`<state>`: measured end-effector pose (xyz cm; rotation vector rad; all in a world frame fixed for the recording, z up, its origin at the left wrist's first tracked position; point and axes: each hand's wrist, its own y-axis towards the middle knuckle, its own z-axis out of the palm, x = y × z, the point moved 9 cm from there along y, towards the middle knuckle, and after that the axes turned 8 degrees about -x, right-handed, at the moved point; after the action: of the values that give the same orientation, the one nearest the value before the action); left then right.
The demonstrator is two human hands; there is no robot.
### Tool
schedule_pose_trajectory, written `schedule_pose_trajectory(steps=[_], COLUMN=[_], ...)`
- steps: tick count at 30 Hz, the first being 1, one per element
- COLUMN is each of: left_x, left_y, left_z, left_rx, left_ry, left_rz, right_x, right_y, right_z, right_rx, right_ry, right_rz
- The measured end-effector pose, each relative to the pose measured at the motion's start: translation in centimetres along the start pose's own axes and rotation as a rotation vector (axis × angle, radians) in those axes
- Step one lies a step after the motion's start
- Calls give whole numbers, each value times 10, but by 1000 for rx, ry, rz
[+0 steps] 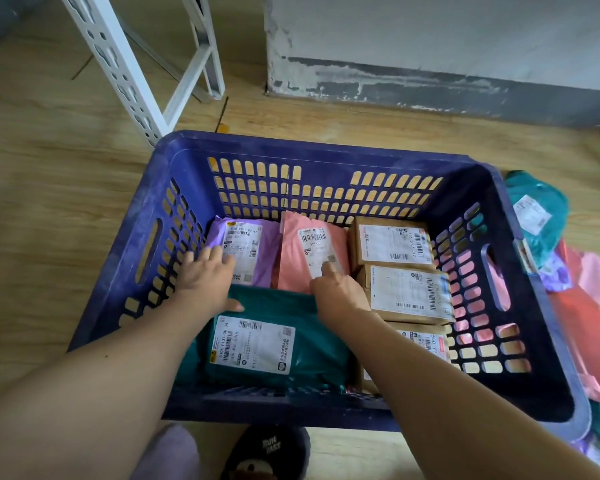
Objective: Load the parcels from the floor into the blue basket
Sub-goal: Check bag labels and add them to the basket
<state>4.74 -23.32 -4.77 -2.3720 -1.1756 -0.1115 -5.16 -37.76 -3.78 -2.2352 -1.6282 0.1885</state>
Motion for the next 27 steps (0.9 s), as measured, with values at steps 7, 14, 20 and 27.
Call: schedule_pose_trajectory(steps=[7,14,20,27], left_x=[-41,-61,-67,-65], left_y=[-1,-6,-14,-15], left_z=[-15,10,9,-28], left_rx=[-44,285,439,309], left_ry=[-415,-312,-183,-155], left_rz=[219,254,245,201], right_x=[-1,-2,1,-12], right_y=[1,3,-3,-12], right_z=[-1,30,40,-8], right_rx=[33,244,386,224], right_ry=[124,141,138,282], right_rz=[-6,21,-15,-19])
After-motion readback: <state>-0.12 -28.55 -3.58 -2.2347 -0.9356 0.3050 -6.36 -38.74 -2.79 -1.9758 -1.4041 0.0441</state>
